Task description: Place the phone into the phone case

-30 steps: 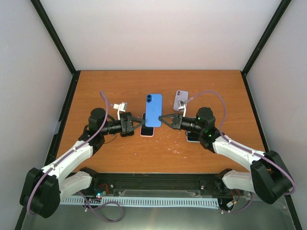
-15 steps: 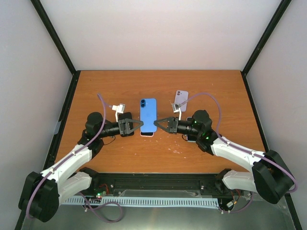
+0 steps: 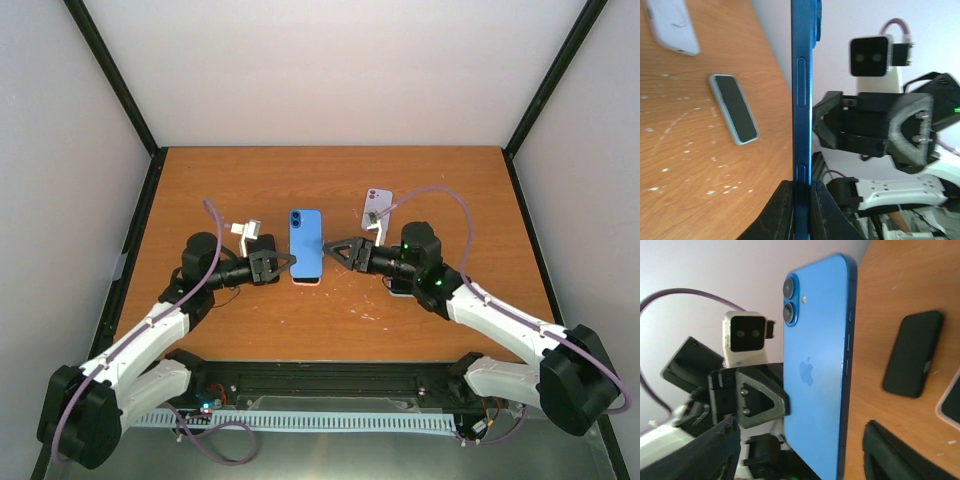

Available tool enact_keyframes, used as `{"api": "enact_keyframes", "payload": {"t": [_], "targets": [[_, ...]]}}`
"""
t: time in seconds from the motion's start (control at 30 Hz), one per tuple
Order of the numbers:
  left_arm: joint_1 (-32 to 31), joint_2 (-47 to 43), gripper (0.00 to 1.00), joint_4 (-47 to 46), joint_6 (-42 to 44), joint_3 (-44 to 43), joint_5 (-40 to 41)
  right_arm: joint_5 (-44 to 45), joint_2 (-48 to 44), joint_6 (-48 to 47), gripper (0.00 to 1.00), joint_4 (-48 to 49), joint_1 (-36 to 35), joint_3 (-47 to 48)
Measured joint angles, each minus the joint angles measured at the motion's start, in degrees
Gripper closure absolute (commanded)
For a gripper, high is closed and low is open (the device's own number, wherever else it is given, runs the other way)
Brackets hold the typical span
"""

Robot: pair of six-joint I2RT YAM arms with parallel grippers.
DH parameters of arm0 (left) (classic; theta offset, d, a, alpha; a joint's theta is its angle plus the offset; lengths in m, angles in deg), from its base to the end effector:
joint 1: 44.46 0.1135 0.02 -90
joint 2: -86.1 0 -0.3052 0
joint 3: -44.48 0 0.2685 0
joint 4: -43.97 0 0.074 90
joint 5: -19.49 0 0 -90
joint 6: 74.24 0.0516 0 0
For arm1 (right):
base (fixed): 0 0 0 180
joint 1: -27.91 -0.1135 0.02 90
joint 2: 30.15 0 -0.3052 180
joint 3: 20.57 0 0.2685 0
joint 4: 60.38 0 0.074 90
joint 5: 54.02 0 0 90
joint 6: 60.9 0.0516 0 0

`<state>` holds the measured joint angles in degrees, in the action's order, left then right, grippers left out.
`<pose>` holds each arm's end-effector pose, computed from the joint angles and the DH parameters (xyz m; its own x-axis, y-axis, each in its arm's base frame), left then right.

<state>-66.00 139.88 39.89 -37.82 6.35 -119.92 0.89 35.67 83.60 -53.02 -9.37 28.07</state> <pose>0.1750 -0.1112 0.2657 -0.8598 -0.2235 -0.4591 0.4025 0.2564 -0.8788 0.1937 0.1847 0.2928 -0.8492 0.1907 -0.4924 -0.4391 0.2629 0.8591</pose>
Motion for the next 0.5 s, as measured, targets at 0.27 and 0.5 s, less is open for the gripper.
{"api": "enact_keyframes", "payload": {"t": [0.27, 0.5], "targets": [[0.02, -1.68, 1.0, 16.33, 8.85, -4.68, 10.38, 16.31, 0.37, -8.39, 0.04, -19.08, 2.67, 7.91], [0.02, -2.97, 1.0, 27.87, 14.27, -7.1, 18.97, 37.64, 15.65, -15.08, 0.03, -35.5, 3.43, 22.97]]}}
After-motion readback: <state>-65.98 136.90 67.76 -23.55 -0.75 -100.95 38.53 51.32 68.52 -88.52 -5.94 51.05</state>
